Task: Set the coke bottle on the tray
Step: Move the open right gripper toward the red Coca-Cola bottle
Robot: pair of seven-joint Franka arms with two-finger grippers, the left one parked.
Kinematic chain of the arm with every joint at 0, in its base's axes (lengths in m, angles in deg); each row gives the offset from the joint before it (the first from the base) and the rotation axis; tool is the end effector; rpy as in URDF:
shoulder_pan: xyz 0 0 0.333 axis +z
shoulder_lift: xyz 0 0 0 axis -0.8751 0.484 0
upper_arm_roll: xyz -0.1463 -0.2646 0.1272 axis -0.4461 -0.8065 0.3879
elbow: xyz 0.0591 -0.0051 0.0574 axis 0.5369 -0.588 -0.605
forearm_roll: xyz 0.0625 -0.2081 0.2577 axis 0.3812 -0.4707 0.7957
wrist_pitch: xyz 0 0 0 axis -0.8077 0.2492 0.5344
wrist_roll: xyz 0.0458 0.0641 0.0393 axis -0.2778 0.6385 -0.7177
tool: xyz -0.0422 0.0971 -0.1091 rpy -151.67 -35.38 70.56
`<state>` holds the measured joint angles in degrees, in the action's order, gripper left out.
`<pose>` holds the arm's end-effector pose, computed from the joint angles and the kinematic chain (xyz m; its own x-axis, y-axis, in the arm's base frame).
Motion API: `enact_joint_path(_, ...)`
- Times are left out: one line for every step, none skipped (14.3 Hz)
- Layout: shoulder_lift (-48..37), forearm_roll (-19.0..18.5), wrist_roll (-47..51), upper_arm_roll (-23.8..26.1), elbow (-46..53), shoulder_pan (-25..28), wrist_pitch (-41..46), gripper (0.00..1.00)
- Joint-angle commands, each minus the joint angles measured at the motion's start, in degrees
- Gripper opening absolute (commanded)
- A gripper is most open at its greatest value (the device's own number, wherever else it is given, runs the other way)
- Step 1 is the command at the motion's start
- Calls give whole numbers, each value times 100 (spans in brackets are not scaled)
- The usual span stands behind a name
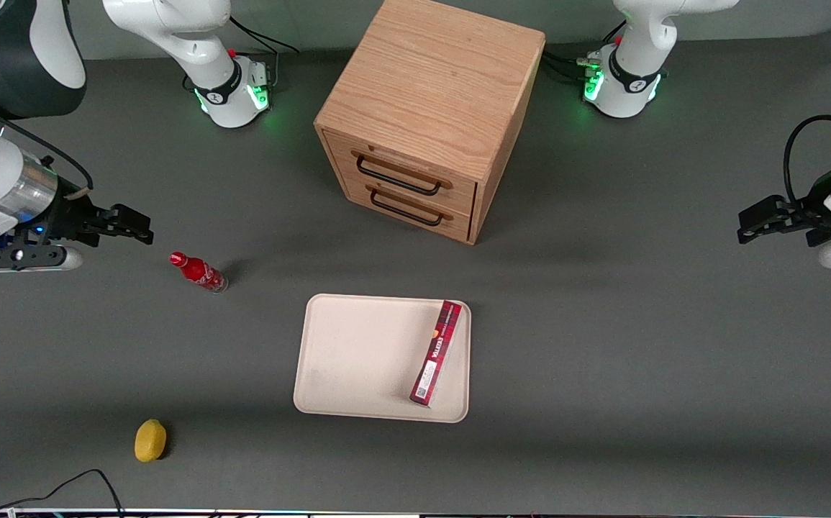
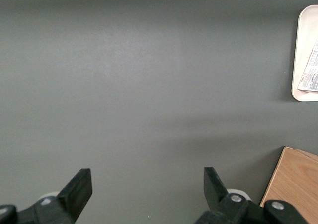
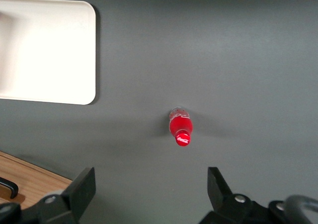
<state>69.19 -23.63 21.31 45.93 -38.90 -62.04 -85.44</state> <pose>0.5110 0.0385 0.5292 0.9990 -0.0219 -0.0392 -0.0231 -0.9993 -0.0299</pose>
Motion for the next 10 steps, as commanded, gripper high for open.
enact_joint_path(107, -43, 304, -86, 389, 73, 286, 100)
enact_joint_path(185, -34, 306, -86, 504, 73, 348, 100)
enact_joint_path(221, -34, 332, -86, 505, 73, 418, 100)
enact_joint_path(247, -34, 349, -86, 461, 82, 453, 100)
enact_joint_path(247, -43, 341, -86, 339, 82, 454, 100)
enact_joint_path(247, -43, 332, -86, 216, 73, 393, 100)
enact_joint_path(239, -51, 262, -86, 24, 47, 331, 100)
enact_joint_path(178, -43, 236, -86, -222, -6, 139, 100)
enact_joint_path(107, -43, 148, -86, -573, -50, -132, 100)
enact_joint_path(-6, -51, 52, -86, -994, -50, -518, 100)
